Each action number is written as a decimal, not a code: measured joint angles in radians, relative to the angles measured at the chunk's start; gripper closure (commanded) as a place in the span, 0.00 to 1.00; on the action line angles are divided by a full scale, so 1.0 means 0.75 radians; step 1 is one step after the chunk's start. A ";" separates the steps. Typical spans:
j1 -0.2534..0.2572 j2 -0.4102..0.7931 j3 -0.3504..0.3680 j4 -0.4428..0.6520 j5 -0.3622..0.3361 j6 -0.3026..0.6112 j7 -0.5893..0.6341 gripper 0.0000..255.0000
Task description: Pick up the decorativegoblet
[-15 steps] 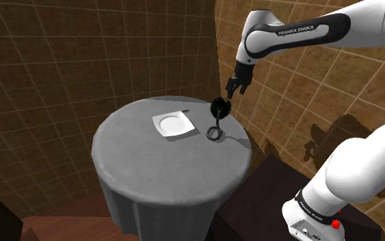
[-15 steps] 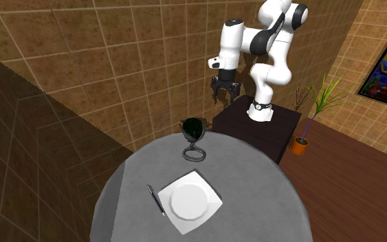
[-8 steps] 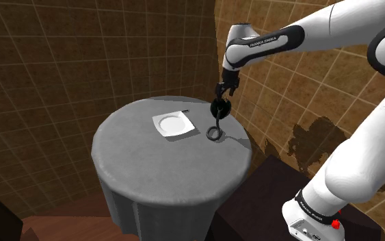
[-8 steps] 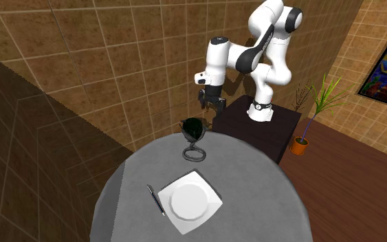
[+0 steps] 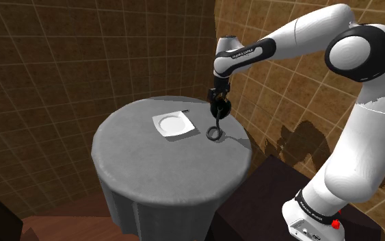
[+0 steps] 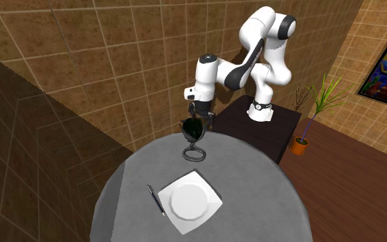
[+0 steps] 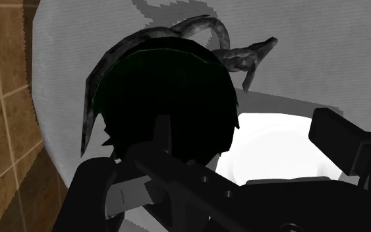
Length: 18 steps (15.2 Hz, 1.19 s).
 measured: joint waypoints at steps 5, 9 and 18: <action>-0.002 0.044 0.001 -0.032 0.003 0.075 0.001 0.00; -0.003 0.047 0.000 -0.042 0.003 0.089 0.001 1.00; -0.002 0.036 0.000 -0.035 0.002 0.071 0.001 1.00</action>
